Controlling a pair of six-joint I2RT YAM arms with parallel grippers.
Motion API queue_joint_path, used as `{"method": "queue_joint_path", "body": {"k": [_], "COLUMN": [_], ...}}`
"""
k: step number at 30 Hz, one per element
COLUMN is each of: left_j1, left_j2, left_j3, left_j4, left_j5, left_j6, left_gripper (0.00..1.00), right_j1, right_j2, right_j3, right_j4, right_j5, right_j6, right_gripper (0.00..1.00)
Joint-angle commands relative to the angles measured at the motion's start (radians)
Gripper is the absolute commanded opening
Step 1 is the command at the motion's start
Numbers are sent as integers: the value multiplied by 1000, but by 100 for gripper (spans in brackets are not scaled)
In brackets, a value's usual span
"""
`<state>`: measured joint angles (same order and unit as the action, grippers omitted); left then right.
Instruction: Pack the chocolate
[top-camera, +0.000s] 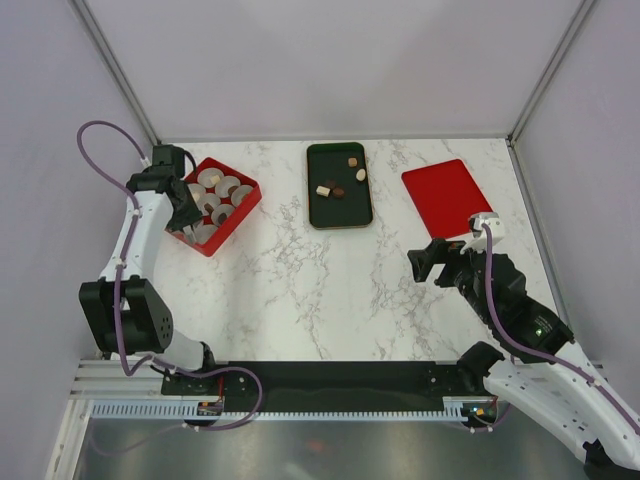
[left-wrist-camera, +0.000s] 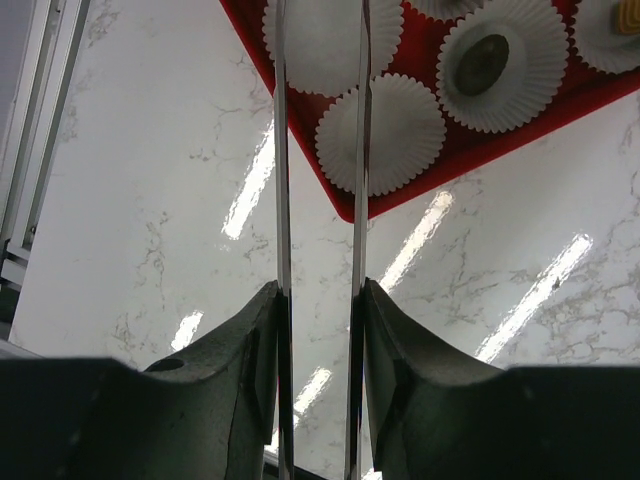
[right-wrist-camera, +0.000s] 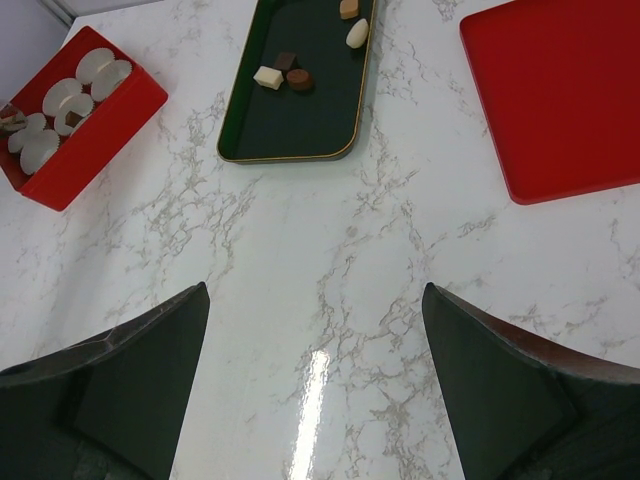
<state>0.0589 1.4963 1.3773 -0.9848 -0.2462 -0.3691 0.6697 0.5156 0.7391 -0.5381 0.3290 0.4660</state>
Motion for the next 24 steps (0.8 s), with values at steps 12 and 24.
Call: {"method": "queue_joint_path", "body": {"k": [12,24], "left_j1": [48,53], "left_j2": [116,137], "left_j3": [109,105], "left_j4": [95,107], "left_j5": [-79,-108], "left_j6": [47,55], "left_gripper": [40,43], "right_j1": [1,1], "right_j2": [-3,15], "right_j3": [20,39], "right_j4": [17,17], "right_j5": [5,30], "right_j6": [-17,-27], "right_gripper": [96,97]}}
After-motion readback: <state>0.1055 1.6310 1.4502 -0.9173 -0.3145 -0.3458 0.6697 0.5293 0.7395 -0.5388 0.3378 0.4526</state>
